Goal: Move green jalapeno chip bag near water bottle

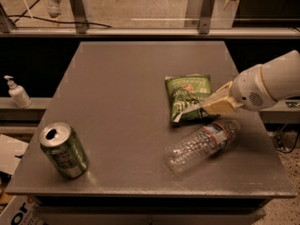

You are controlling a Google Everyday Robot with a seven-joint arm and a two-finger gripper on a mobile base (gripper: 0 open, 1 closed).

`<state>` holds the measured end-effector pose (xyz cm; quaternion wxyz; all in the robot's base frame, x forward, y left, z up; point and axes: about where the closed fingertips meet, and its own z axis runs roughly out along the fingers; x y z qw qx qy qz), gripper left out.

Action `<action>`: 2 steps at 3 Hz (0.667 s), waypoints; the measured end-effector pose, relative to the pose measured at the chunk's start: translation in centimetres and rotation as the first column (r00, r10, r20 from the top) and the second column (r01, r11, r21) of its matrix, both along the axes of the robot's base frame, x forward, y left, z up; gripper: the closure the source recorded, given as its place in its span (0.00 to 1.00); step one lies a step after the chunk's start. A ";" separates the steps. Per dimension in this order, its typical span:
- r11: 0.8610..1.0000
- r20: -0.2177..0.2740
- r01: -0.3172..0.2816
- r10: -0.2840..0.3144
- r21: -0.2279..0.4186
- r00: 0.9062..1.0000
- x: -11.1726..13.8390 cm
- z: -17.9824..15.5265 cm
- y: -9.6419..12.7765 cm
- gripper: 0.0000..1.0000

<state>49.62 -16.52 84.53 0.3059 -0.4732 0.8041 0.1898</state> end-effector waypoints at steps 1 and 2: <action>0.998 -0.055 0.050 -0.048 0.033 0.997 0.9 0.0 0.0 0.36; 0.996 -0.093 0.083 -0.079 0.041 0.992 1.1 -0.4 -0.1 0.12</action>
Offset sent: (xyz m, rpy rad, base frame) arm 0.0149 -0.0073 -0.0073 0.0593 0.1345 -0.1274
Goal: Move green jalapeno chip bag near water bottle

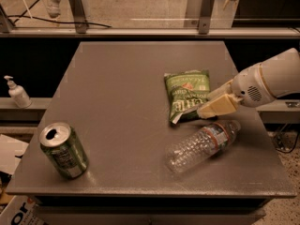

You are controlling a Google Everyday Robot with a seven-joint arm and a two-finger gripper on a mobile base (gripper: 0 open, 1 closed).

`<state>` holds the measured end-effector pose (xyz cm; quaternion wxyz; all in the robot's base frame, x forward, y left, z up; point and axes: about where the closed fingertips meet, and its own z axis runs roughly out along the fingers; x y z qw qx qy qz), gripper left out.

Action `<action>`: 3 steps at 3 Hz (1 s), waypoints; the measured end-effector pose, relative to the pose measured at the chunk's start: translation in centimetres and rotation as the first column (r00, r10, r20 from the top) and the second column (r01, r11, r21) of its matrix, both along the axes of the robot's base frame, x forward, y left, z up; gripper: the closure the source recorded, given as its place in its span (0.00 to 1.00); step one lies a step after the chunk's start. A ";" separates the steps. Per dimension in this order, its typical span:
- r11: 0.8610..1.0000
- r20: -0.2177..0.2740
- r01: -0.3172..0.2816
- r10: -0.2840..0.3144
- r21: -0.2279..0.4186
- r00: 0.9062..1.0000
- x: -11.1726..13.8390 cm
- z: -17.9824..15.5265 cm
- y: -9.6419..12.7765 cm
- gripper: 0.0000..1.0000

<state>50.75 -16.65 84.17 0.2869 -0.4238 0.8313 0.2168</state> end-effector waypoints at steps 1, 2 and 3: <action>1.000 -0.035 0.016 -0.016 0.001 0.999 0.2 -0.3 -0.1 0.00; 1.000 -0.051 0.025 -0.025 0.003 0.998 0.2 -0.4 -0.1 0.00; 1.000 -0.052 0.026 -0.025 0.004 0.998 0.2 -0.4 -0.1 0.00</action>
Offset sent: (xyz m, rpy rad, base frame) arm 0.0037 -0.0052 -0.0043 0.0081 0.0678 -0.0438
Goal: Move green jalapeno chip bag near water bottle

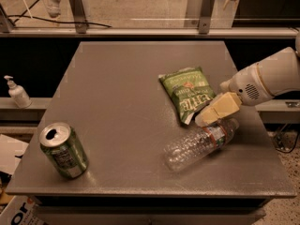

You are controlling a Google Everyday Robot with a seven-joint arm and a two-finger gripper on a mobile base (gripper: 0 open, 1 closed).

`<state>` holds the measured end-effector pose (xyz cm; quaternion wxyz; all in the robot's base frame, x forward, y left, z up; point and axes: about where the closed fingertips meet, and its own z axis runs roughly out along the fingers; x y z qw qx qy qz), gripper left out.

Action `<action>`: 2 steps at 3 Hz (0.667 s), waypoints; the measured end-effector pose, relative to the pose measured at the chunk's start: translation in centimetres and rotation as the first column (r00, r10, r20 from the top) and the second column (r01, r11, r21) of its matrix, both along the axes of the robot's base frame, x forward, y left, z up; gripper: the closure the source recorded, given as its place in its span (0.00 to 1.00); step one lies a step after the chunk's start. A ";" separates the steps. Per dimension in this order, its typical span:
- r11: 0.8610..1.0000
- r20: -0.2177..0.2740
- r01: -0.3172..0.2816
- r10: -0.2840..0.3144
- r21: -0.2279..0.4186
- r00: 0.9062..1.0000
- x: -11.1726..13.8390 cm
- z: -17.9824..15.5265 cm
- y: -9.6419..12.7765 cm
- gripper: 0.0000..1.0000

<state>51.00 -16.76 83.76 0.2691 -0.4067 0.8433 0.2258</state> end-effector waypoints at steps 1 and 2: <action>0.998 0.030 0.033 -0.034 0.055 0.999 0.1 0.3 -0.4 0.00; 0.990 0.093 0.068 -0.080 0.125 0.992 -0.4 1.3 -1.1 0.00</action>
Offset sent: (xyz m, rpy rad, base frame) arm -0.0114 -0.0315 0.0300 0.2141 -0.1971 -0.1448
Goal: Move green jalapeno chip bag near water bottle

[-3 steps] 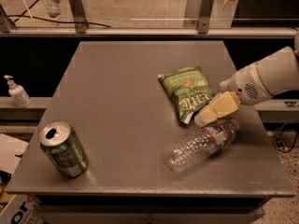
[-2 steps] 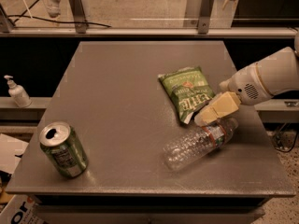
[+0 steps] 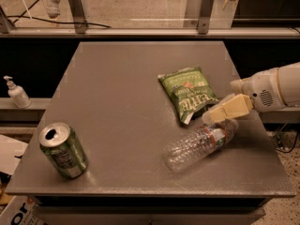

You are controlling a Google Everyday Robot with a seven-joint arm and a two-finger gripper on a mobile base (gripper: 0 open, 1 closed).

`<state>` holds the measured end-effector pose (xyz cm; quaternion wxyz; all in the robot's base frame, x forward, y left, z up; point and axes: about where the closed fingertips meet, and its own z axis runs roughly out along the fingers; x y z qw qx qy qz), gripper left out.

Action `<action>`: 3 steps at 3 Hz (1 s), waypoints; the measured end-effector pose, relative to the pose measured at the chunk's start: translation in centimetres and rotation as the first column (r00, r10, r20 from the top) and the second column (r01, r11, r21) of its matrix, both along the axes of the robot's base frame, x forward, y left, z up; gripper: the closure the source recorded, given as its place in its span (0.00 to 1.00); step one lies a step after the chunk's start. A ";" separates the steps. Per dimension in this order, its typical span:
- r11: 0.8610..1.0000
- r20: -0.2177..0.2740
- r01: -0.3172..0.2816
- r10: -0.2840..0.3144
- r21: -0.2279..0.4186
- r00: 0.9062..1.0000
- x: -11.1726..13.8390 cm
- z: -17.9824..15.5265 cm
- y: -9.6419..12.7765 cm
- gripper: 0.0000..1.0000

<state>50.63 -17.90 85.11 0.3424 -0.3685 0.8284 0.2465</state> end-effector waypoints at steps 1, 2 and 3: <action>0.999 0.085 0.037 -0.040 0.033 0.996 -0.1 1.7 -1.1 0.00; 0.995 0.170 0.094 -0.099 0.040 0.980 0.0 3.3 -3.2 0.00; 0.985 0.254 0.166 -0.170 0.037 0.952 0.7 3.9 -6.4 0.00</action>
Offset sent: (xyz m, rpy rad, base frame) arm 0.0008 -0.0664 0.0557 0.0331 -0.2847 -0.1833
